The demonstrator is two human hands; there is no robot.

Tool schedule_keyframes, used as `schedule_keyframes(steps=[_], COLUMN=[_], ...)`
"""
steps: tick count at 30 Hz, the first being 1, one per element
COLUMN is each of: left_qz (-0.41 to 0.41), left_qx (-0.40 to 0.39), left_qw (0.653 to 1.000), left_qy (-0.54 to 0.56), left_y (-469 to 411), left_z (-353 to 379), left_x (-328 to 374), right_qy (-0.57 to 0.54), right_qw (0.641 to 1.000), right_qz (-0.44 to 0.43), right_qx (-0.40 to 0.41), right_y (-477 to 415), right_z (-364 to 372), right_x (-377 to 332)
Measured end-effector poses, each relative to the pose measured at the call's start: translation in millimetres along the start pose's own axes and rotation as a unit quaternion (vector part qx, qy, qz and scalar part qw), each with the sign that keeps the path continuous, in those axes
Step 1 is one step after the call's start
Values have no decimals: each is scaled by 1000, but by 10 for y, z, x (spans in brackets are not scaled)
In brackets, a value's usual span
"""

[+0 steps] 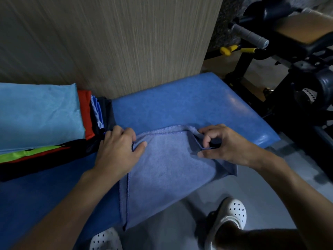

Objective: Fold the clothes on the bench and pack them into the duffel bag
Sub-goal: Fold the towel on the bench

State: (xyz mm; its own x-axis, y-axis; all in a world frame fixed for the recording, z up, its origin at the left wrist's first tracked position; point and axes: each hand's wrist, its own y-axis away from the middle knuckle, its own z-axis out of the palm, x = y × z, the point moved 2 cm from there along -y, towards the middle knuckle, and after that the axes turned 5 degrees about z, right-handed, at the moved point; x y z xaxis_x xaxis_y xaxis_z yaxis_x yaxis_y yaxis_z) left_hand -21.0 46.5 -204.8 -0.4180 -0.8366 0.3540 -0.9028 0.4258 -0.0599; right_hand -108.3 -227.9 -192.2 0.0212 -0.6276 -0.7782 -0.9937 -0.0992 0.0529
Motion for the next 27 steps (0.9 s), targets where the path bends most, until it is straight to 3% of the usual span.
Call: schedule_keyframes(steps=[4,10,15,27], left_qz=[7,29,37,54], left_qx=[8,6,15,1], left_qw=[999,996,997,998], left_qy=[53,79,60,-38], left_y=[-9,-46,-50,-76], left_z=[9,43,47,-28], left_x=[-25,-47,-52,-35], right_qy=[-24,-69,8,145], right_qw=[998,997,999,963], right_qz=[61,34,49,32], right_qx=[-25,-16,8,225], right_y=[41,81,69,138], right_z=[11,9,26,-185], right_x=[0,-60,-18,65])
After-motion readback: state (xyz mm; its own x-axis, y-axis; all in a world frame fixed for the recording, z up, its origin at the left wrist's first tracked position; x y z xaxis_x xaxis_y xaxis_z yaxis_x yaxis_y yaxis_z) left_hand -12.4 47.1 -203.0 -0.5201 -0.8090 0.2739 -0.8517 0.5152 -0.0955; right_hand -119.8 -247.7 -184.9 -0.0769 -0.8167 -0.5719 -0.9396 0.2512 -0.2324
